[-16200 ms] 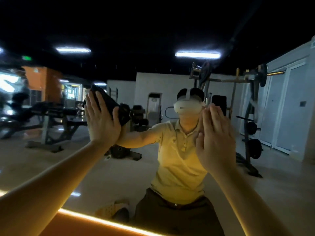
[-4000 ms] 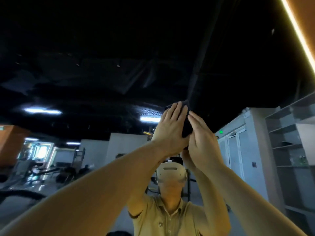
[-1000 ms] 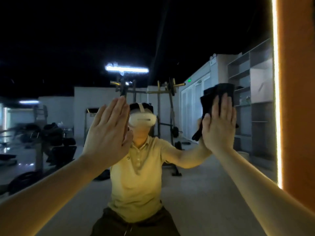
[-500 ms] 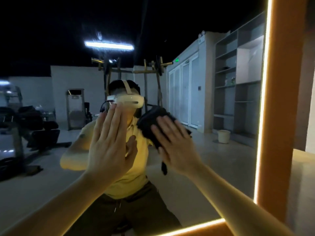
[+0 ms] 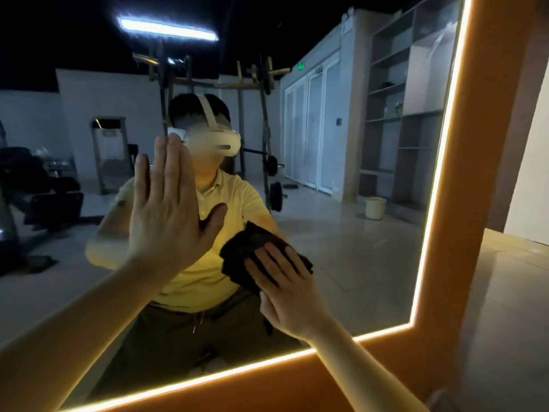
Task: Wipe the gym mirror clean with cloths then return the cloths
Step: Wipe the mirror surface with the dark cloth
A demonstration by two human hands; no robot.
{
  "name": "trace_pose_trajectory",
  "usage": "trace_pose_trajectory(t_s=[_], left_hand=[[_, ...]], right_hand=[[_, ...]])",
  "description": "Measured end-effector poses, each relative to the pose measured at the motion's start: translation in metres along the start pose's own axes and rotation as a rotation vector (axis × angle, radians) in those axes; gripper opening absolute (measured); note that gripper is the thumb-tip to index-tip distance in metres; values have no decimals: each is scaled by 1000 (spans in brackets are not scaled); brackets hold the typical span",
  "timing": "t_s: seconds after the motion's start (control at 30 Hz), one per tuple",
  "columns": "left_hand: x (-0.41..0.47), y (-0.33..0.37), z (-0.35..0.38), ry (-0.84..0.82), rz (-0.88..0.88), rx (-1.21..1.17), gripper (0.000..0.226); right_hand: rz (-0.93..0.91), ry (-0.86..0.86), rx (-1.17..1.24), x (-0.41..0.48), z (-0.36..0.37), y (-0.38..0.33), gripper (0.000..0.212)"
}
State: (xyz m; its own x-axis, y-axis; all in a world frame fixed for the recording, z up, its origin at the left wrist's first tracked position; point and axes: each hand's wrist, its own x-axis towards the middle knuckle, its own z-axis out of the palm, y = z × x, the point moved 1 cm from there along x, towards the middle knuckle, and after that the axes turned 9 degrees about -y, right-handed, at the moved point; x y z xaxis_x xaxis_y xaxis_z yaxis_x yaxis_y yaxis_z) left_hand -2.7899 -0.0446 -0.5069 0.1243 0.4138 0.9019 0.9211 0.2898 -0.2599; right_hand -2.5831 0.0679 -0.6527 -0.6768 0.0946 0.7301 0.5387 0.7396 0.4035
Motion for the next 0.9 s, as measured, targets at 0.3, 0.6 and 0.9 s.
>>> trace_pose_trajectory(t_s=[0.3,0.6,0.9], left_hand=[[2,0,3,25,16,-27,99],[-10,-33,-45,-30,64,-115,74],[10,-118,-89,20,-147,-53,73]], right_hand=[[811,344,244,50,-18,18,45],[22,119,55,100,-47,-8,61],[-67,167,5,228,-101,-75,58]])
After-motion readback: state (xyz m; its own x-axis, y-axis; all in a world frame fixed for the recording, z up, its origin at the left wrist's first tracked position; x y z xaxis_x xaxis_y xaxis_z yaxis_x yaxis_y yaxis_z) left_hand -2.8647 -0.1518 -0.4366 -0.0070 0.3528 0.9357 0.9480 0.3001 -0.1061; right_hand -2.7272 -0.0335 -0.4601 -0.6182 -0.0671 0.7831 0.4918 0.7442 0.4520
